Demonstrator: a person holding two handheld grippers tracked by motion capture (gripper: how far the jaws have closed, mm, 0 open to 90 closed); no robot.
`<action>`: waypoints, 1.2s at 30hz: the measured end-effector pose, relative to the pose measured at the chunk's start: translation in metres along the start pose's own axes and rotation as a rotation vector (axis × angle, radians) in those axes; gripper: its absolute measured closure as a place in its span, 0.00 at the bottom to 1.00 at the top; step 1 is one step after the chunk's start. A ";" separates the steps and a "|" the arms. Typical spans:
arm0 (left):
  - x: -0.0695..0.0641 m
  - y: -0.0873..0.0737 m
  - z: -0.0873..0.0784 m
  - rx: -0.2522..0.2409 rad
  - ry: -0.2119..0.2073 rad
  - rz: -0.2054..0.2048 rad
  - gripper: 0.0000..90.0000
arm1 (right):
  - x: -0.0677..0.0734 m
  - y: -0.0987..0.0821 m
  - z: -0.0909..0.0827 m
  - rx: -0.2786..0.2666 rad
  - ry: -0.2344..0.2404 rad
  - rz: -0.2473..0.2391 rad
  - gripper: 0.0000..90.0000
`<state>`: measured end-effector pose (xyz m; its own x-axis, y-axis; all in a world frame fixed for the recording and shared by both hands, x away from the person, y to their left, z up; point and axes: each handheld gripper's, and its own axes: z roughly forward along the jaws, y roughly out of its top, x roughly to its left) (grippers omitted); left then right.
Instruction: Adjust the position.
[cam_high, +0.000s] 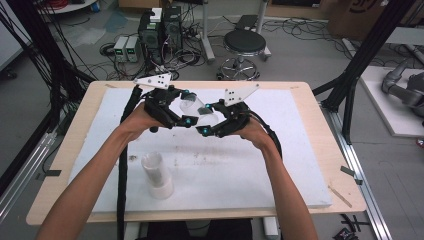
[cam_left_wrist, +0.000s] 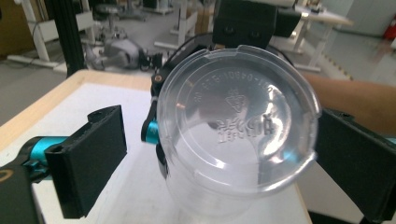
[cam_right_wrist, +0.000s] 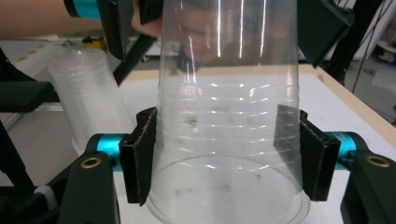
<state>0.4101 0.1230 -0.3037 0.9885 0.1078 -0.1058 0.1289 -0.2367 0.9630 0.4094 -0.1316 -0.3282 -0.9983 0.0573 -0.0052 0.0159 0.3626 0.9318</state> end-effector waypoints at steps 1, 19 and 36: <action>-0.001 0.002 -0.002 0.032 0.006 0.012 0.05 | 0.000 0.000 -0.001 0.013 -0.006 0.003 0.37; -0.005 0.016 0.006 0.532 0.058 0.123 0.05 | 0.010 0.016 -0.010 0.479 -0.082 -0.034 0.37; 0.001 0.004 0.020 0.665 0.020 0.097 0.05 | 0.008 0.024 0.001 0.687 -0.070 -0.042 0.37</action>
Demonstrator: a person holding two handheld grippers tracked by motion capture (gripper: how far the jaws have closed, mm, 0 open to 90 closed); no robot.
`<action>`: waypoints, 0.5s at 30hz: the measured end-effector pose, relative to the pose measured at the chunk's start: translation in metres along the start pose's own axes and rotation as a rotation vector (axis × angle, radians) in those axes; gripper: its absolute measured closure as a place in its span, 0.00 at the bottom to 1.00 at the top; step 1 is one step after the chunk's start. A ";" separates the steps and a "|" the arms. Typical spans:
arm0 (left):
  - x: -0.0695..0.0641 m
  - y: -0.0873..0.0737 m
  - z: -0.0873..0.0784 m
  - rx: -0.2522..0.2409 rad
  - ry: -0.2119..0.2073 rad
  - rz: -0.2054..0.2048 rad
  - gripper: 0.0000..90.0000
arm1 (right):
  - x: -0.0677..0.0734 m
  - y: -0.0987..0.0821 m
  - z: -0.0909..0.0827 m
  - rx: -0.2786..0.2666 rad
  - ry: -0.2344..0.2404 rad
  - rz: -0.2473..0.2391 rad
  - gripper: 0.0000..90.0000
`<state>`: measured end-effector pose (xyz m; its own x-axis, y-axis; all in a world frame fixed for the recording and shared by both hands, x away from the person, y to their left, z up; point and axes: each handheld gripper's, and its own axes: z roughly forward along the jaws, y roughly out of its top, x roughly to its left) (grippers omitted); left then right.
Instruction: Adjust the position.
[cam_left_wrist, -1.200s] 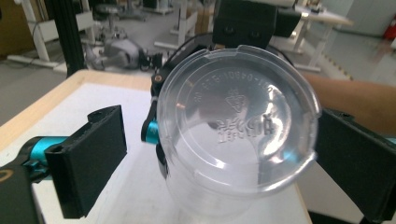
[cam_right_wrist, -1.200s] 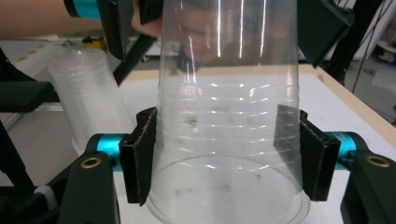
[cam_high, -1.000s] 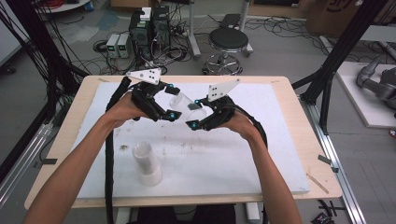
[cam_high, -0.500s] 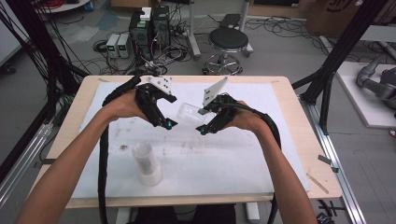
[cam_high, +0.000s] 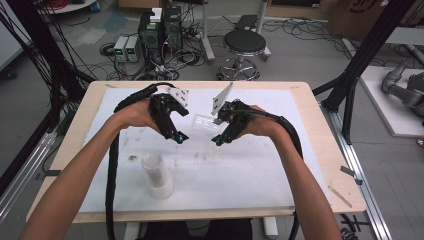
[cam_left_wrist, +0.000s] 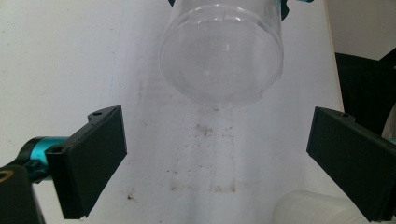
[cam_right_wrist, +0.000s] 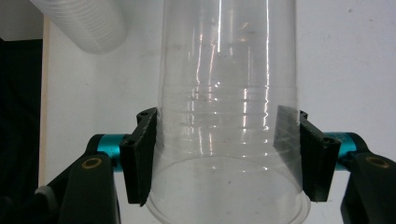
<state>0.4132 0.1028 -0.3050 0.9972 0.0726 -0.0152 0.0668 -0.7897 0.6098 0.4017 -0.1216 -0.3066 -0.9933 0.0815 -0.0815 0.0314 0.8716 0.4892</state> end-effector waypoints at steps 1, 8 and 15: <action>0.000 0.000 0.001 0.002 0.002 0.005 0.06 | 0.000 0.000 0.000 0.001 0.000 0.000 0.37; -0.002 0.005 0.008 0.032 -0.014 0.028 0.13 | 0.001 0.002 0.005 0.018 0.014 0.000 0.37; -0.002 0.009 0.011 0.058 -0.029 0.029 0.13 | 0.003 0.007 0.007 0.026 0.021 -0.018 0.37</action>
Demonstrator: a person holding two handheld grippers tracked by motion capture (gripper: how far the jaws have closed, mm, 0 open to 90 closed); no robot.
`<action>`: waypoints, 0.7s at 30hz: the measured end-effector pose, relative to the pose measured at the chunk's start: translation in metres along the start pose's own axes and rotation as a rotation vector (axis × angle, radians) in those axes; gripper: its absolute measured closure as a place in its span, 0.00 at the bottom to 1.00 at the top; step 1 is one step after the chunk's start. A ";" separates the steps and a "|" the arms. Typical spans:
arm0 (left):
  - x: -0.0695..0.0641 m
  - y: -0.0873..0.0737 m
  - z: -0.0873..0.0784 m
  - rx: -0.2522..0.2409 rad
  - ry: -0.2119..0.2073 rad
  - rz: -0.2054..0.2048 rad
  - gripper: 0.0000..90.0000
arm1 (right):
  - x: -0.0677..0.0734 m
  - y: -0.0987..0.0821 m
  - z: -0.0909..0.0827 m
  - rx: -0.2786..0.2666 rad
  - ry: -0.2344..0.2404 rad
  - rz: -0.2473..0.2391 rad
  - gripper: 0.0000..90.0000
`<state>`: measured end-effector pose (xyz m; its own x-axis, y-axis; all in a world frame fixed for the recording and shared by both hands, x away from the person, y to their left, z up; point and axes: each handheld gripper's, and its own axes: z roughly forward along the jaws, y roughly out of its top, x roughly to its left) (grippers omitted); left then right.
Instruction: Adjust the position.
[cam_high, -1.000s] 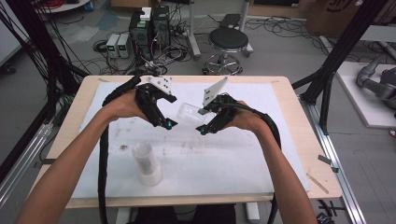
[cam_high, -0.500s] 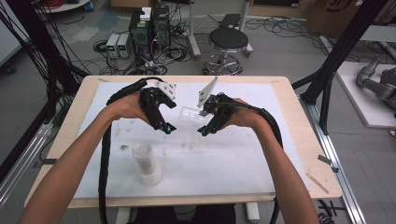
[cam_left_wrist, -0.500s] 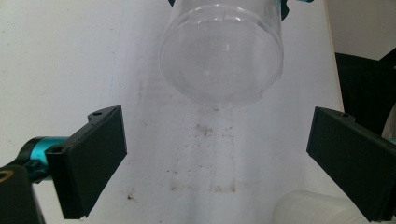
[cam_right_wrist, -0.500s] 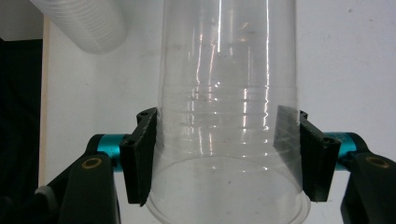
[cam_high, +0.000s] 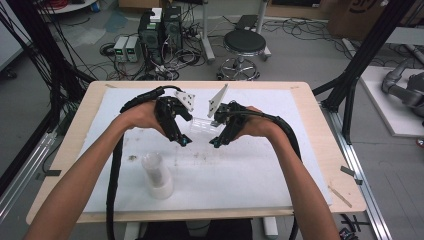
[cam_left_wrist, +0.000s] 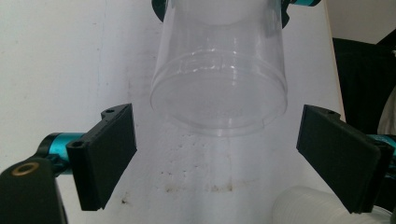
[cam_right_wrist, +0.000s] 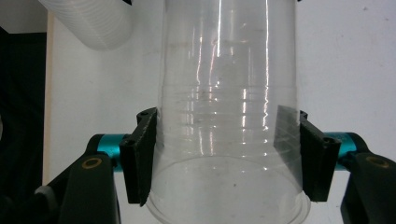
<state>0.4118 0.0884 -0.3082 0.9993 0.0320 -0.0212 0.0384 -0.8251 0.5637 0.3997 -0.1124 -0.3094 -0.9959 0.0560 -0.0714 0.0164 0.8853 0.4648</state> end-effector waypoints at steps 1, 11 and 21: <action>0.000 0.001 0.000 0.003 0.002 0.001 0.13 | 0.000 0.000 0.000 0.002 0.000 0.001 0.37; 0.000 0.005 0.001 0.006 -0.018 -0.001 0.19 | 0.001 0.002 -0.001 0.004 -0.002 -0.005 0.37; 0.000 0.006 0.002 -0.020 -0.024 0.000 0.28 | 0.002 0.003 0.001 0.010 0.000 -0.012 0.37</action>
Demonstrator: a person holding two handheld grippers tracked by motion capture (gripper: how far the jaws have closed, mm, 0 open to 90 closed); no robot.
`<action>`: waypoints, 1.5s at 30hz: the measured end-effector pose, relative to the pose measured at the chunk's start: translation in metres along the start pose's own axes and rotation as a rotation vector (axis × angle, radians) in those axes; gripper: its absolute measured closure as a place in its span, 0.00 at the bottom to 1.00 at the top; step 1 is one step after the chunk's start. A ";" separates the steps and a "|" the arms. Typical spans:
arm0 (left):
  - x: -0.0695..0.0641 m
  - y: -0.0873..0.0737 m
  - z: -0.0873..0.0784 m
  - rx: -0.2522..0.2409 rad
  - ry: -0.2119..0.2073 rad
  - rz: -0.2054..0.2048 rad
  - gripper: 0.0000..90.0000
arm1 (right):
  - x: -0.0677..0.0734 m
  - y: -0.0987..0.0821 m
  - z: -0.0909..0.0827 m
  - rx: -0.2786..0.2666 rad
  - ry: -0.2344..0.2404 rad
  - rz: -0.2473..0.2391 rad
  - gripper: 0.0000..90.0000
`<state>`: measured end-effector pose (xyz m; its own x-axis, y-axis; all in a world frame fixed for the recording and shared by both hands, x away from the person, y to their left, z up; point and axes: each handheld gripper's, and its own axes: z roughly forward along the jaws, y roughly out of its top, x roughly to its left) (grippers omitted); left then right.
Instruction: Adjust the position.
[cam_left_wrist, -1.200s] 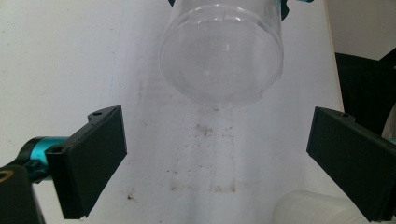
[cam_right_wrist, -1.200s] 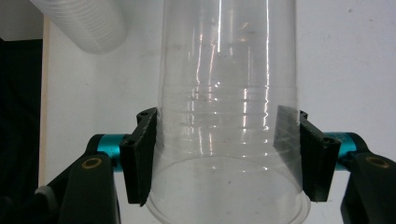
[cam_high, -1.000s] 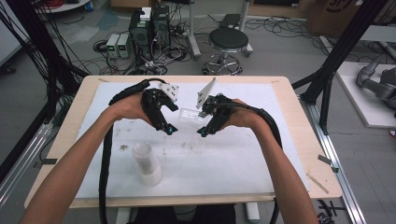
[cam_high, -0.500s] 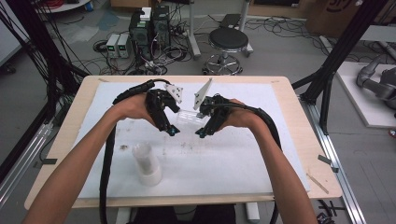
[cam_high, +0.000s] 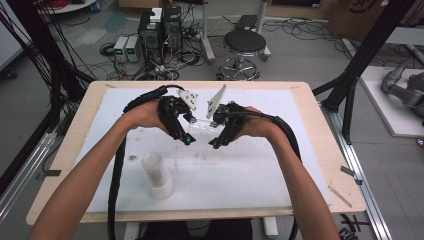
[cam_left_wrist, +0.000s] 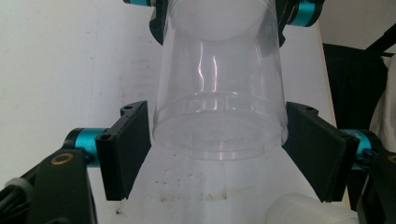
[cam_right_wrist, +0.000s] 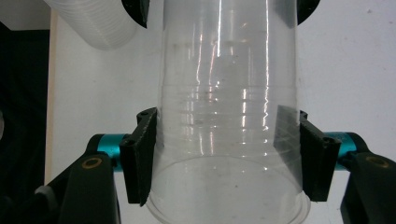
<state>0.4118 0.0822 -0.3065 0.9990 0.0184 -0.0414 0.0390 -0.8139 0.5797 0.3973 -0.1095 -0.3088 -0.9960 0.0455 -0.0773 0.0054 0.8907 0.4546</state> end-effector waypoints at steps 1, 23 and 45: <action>-0.001 0.000 0.001 -0.008 -0.003 -0.004 0.28 | 0.000 0.000 0.001 0.000 0.004 -0.001 0.37; -0.003 -0.002 0.000 -0.025 0.013 0.028 0.47 | 0.001 0.002 0.005 0.001 0.007 -0.011 0.29; -0.001 -0.024 -0.004 -0.109 0.022 0.001 0.47 | -0.004 -0.021 -0.012 -0.212 -0.005 0.034 0.15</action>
<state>0.4104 0.1045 -0.3174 0.9992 0.0317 -0.0239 0.0395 -0.7461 0.6646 0.3999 -0.1338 -0.3069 -0.9951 0.0764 -0.0625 0.0197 0.7736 0.6333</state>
